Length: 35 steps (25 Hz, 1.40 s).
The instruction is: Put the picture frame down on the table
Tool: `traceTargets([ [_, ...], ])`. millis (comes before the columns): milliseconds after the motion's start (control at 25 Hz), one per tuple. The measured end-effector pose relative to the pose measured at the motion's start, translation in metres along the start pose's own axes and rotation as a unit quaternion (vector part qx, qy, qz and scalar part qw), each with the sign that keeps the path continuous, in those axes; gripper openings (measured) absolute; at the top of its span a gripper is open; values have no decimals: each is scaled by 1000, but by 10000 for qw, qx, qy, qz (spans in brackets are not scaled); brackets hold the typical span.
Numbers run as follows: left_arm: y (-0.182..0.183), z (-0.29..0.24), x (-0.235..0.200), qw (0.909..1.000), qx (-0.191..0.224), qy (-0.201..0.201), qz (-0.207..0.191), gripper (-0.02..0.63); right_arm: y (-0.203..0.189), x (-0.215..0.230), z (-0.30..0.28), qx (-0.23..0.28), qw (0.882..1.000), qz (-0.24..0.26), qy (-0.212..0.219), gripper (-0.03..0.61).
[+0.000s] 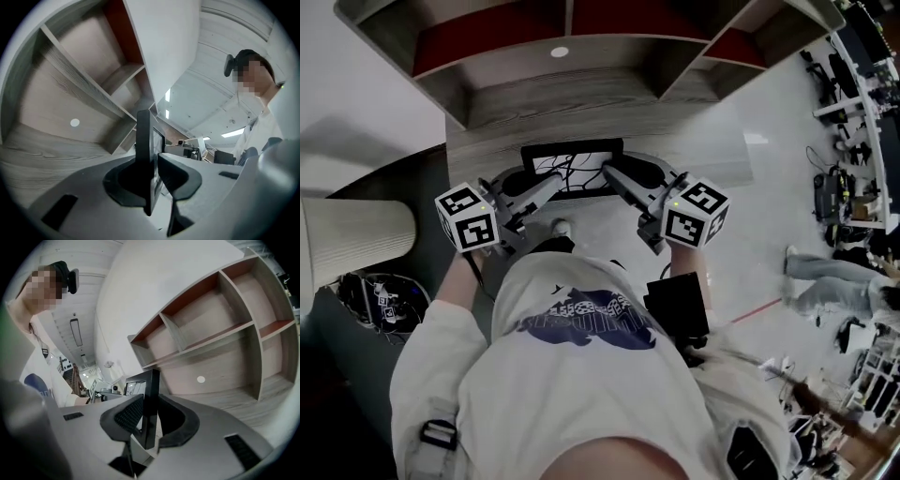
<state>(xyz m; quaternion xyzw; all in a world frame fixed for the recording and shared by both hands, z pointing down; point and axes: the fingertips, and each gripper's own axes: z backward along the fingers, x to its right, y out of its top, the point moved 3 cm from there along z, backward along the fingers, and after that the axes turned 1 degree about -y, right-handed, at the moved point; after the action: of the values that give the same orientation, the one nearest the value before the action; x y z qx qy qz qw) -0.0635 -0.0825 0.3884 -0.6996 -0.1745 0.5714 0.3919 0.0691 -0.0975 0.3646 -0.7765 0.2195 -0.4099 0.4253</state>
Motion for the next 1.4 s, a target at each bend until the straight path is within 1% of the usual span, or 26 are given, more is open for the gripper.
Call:
traceTargets([
  [120, -1, 4, -23, 9994, 30, 294, 181, 91, -5, 10, -18, -204, 9994, -250, -151, 92],
  [200, -12, 3, -34, 9982, 34, 533, 280, 115, -14, 17, -23, -378, 9981, -398, -276, 89],
  [400, -36, 3, -58, 9944, -8, 964, 433, 138, -37, 31, -36, -735, 9943, -605, -486, 89],
  [560, -47, 1, -74, 9905, -75, 1282, 490, 154, -49, 45, -44, -924, 9917, -699, -558, 89],
  [680, -59, -1, -86, 9854, -145, 1603, 546, 164, -61, 58, -53, -1202, 9884, -783, -507, 89],
  [880, -73, -5, -109, 9725, -145, 2199, 750, 179, -70, 81, -74, -1696, 9829, -632, -345, 89],
  [1080, -81, -6, -145, 9533, -139, 2836, 1031, 190, -79, 112, -111, -2272, 9725, -502, -78, 89],
  [1280, -85, -18, -190, 9327, -264, 3329, 1361, 201, -89, 155, -146, -2729, 9592, -741, 9, 91],
  [1400, -92, -22, -204, 9233, -397, 3486, 1559, 207, -98, 168, -155, -2941, 9514, -908, -31, 91],
])
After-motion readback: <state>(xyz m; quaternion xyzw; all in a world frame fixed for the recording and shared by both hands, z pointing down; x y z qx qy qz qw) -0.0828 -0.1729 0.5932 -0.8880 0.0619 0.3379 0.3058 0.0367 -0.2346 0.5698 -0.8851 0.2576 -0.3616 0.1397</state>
